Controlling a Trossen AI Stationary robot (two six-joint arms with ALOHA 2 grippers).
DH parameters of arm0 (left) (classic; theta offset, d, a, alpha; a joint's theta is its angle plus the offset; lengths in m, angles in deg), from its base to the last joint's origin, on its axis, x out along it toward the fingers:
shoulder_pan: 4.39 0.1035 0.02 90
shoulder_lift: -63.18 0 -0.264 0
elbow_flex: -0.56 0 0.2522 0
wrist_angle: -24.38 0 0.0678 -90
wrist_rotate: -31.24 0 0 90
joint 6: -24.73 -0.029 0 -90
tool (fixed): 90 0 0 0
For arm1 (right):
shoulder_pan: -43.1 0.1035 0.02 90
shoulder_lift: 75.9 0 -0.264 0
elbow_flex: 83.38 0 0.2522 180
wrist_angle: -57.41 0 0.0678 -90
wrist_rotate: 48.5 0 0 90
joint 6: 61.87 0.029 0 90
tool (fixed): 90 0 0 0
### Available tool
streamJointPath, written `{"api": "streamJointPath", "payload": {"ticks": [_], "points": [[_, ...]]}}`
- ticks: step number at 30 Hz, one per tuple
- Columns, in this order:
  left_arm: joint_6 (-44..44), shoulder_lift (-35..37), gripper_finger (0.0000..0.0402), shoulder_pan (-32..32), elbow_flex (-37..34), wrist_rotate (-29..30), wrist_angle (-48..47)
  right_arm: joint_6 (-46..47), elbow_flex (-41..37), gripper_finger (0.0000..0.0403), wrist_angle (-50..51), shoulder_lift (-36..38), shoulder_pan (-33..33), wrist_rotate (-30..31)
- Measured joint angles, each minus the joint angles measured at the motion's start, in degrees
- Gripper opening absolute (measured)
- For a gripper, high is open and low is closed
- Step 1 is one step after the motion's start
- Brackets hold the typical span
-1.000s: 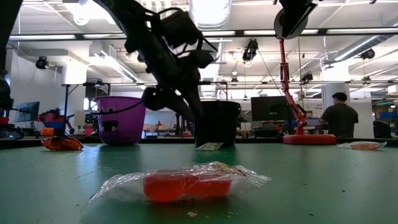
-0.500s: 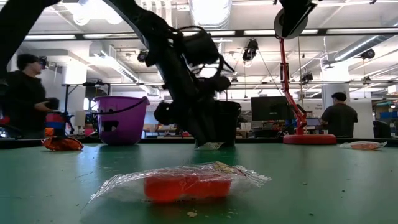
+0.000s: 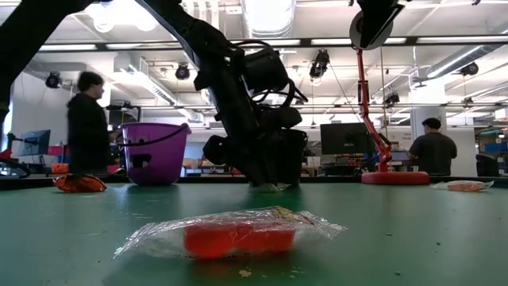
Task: Sort candy
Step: Put the green gummy into the green bucket
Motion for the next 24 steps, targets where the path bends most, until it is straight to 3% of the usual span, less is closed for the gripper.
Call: {"api": "streamJointPath", "payload": {"ticks": [6,14,24], "points": [[-2.86,0.29,0.001,-0.27,0.0,-1.42,-2.52,0.01,0.0,0.0153,0.02,0.0,0.0,0.02],[-7.22,3.88,0.0001,-2.31,-0.48,-6.14,-5.8,0.0,0.0,0.0153,0.03,0.0,0.0,0.04],[-13.5,13.04,0.0,-5.64,-0.23,-6.14,-8.06,4.33,0.0,0.0153,-0.04,0.0,0.0,-1.28]]}}
